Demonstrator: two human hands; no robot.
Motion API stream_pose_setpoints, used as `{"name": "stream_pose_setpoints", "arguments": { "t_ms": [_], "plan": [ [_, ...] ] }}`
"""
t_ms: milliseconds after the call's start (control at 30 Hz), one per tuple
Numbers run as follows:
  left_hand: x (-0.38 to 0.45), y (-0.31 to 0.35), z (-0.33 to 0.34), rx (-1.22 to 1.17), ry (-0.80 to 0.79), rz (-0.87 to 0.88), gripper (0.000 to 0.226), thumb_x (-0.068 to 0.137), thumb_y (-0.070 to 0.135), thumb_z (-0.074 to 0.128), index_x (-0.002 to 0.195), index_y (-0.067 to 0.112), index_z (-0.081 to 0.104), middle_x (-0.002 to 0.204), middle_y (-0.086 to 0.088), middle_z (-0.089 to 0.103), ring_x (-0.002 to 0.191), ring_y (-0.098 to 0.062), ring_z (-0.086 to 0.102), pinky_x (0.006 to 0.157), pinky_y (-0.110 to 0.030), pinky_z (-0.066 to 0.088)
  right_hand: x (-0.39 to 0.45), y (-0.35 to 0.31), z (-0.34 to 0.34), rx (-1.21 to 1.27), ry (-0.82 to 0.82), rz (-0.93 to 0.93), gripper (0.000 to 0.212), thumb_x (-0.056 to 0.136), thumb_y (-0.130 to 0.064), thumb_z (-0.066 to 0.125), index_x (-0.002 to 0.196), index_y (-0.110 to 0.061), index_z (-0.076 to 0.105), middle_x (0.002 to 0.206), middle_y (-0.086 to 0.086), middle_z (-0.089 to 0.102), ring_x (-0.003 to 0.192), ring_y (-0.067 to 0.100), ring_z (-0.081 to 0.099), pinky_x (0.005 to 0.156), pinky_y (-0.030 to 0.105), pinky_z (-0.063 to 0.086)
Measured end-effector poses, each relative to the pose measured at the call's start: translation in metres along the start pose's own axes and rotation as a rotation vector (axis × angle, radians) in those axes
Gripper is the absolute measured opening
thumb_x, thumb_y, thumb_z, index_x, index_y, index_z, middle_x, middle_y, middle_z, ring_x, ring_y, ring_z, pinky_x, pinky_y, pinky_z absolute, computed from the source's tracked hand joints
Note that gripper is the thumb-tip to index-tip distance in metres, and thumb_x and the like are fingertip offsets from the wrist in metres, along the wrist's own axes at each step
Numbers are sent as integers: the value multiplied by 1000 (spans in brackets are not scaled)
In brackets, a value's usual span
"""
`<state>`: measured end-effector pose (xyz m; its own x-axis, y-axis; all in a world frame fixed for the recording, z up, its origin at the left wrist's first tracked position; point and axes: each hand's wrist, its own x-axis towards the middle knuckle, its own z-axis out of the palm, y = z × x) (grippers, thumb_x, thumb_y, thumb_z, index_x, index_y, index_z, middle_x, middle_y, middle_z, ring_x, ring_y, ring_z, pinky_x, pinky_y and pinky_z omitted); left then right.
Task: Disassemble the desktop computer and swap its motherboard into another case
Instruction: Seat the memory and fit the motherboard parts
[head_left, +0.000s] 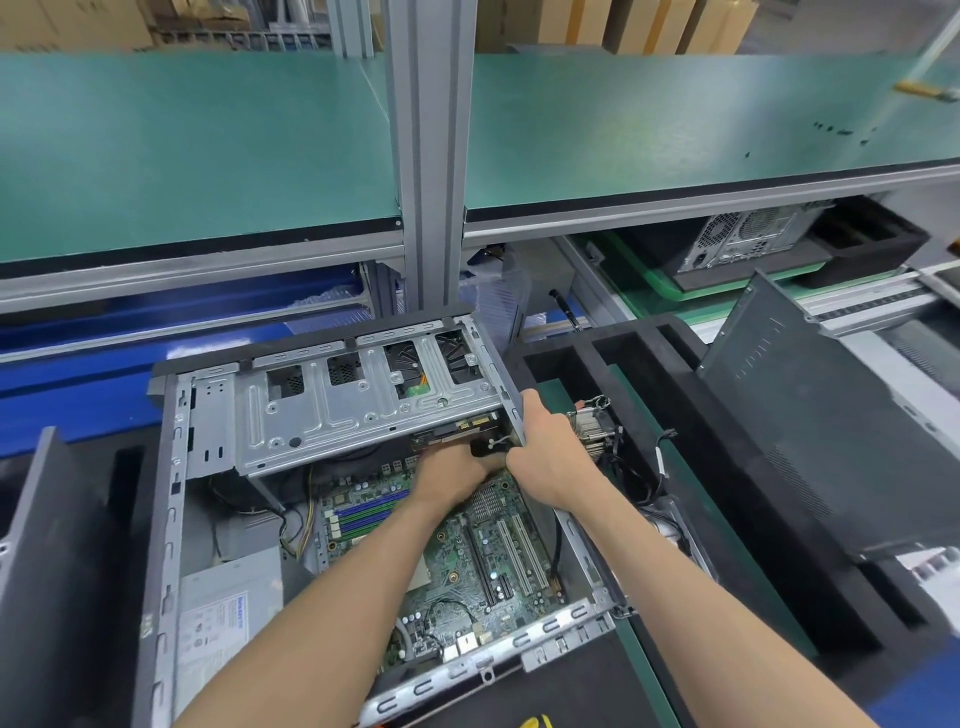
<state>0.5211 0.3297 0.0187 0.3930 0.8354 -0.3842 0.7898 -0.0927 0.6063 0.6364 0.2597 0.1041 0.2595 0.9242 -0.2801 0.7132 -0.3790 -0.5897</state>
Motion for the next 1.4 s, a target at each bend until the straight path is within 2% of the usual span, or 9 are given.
{"name": "stream_pose_setpoints", "arguments": {
  "t_ms": [133, 333, 533, 700, 767, 900, 1033, 1200, 1400],
  "plan": [
    [-2, 3, 11, -71, 178, 10, 53, 93, 43, 62, 54, 16, 41, 53, 2, 45, 57, -24, 47, 50, -32, 29, 1, 0, 0, -6, 8, -2, 53, 86, -2, 47, 135, -10, 31, 86, 7, 50, 68, 19, 50, 50, 32, 35],
    [-4, 3, 21, -45, 243, 63, 48, 97, 33, 60, 55, 25, 39, 51, 9, 44, 51, -19, 45, 60, -32, 35, 2, 1, 1, -12, 16, -12, 46, 85, -5, 50, 127, -12, 32, 84, 7, 48, 67, 19, 48, 49, 31, 32],
    [5, 3, 22, -62, 230, 8, 47, 98, 27, 57, 54, 20, 40, 54, 5, 45, 63, -25, 49, 62, -31, 34, 3, 2, 2, -20, 21, -16, 49, 85, -4, 50, 130, -11, 32, 82, 7, 51, 65, 19, 49, 48, 32, 32],
    [0, 4, 24, -21, 248, 69, 47, 101, 26, 55, 56, 26, 40, 52, 8, 45, 48, -13, 43, 67, -30, 46, 2, 1, 2, -17, 25, -6, 55, 84, -3, 49, 136, -10, 30, 83, 8, 50, 63, 19, 48, 47, 30, 31],
    [0, 3, 24, -33, 245, 69, 47, 100, 27, 55, 56, 25, 41, 51, 8, 45, 46, -12, 43, 66, -30, 44, 1, 0, 2, -15, 26, -6, 56, 84, -3, 48, 136, -9, 30, 85, 9, 50, 65, 19, 48, 49, 32, 33],
    [4, 3, 23, -56, 237, 30, 49, 98, 31, 57, 53, 19, 42, 53, 3, 45, 58, -23, 48, 63, -31, 37, 2, 0, 1, -13, 27, -14, 47, 84, -3, 48, 128, -11, 33, 85, 9, 50, 67, 20, 49, 50, 33, 36],
    [-2, 2, 24, -28, 249, 104, 45, 101, 25, 54, 58, 28, 42, 51, 9, 45, 46, -9, 43, 69, -27, 40, 1, 0, 0, -12, 25, -12, 44, 84, -3, 48, 124, -12, 33, 85, 9, 49, 66, 21, 48, 51, 32, 35],
    [3, 3, 23, -49, 257, 54, 51, 99, 26, 56, 51, 20, 39, 50, 5, 43, 53, -22, 44, 66, -29, 34, 2, 1, 0, -1, 14, -14, 47, 85, -4, 49, 128, -12, 33, 87, 9, 51, 66, 20, 49, 50, 33, 35],
    [-2, 3, 22, -46, 233, 77, 46, 102, 30, 53, 57, 23, 42, 53, 8, 45, 48, -12, 44, 71, -25, 31, 1, 0, 0, 2, 12, -5, 52, 85, -5, 50, 134, -11, 31, 90, 11, 52, 69, 21, 50, 51, 32, 34]
  ]
}}
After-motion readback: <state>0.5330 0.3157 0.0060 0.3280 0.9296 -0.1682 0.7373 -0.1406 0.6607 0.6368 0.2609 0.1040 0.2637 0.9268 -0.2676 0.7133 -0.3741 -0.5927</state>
